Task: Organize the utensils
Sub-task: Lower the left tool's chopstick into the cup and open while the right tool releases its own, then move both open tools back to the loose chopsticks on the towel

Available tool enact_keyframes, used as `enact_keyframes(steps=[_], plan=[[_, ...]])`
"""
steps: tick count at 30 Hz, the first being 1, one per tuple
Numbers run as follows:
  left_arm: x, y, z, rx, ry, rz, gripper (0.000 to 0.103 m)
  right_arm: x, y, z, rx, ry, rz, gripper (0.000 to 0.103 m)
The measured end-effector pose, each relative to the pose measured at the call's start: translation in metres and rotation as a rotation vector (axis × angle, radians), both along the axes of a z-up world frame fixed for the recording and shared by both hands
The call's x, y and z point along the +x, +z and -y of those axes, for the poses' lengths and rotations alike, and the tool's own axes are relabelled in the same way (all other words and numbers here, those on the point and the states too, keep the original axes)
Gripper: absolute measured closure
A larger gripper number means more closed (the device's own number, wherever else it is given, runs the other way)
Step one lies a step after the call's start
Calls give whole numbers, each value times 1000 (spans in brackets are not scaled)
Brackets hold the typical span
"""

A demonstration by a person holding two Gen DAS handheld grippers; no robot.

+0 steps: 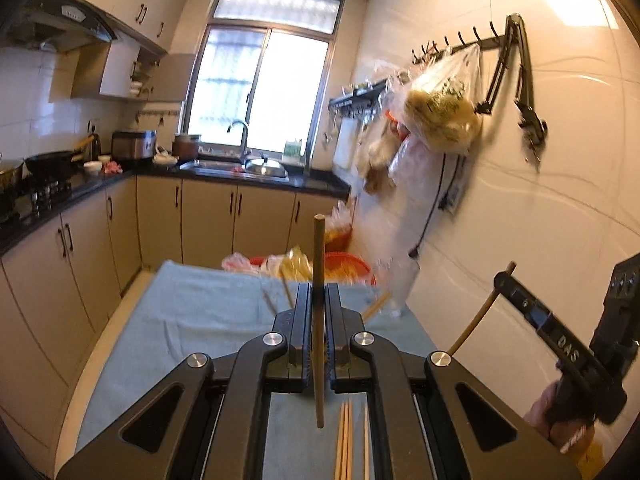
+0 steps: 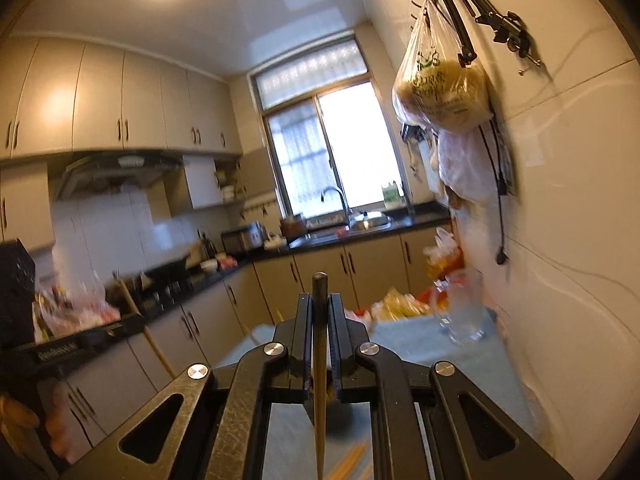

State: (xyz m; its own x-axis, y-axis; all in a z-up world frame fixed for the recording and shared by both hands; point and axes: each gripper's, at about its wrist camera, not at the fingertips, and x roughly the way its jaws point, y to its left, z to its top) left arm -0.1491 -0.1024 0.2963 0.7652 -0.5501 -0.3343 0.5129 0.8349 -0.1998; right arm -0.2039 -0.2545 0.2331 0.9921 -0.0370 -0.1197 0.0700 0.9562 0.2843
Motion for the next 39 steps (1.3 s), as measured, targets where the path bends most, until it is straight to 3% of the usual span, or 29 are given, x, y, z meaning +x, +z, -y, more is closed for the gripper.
enact_keyframes(steps=[3,6,14,19,24,29,33,39], plan=[[26,6,18,-11,20,30,97,28,7,-3,13,1,25,95],[52,1,33,-9,24,11,97,56,7,-3,10,-16,24,95],[112,-32,64,29,39,-66,97,113,-13,27,89,-82,13,95],[135,-56,75,61,39,-121,97,133,-31,25,58,-86,-44,95],[139,-71,80,83,32,-153,97,148,-57,26,50,-68,-126,95],[132,-68,77,83,33,-148,94,153,-70,30,72,-66,-176,92],[116,-58,65,60,44,-127,68,144,-62,31,63,-79,-160,62],[82,-39,43,41,58,-87,68,117,-40,25,32,-81,-137,61]])
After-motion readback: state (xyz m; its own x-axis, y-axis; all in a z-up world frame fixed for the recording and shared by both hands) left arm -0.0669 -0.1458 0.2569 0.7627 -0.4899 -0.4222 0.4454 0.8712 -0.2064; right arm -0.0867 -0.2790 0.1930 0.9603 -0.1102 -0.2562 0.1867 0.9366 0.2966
